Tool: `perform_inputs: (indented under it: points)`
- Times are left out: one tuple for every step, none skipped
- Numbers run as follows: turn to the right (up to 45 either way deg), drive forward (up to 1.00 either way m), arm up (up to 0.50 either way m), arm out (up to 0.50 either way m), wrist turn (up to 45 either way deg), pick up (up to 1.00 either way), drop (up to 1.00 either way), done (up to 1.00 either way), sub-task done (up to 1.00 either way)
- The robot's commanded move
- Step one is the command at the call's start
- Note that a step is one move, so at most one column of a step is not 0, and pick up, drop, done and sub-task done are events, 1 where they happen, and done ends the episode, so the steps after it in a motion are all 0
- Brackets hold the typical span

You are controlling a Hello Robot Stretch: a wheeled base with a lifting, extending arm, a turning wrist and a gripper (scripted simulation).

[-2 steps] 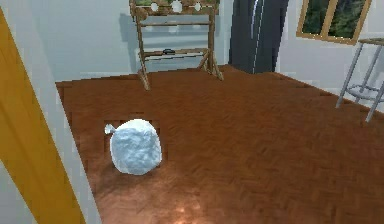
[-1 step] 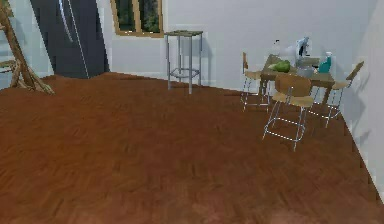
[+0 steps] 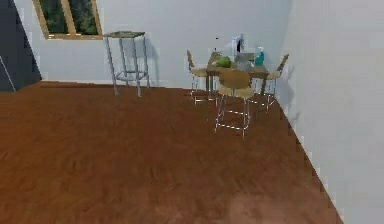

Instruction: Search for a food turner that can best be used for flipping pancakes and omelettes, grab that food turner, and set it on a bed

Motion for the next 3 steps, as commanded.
perform_inputs:
  points:
    - [0.0,0.25,0.0,0.0,0.0,0.0,0.0,0.0,0.0]
    - [-45.0,0.0,0.0,0.0,0.0,0.0,0.0,0.0,0.0]
    - [-3.0,0.0,0.0,0.0,0.0,0.0,0.0,0.0,0.0]
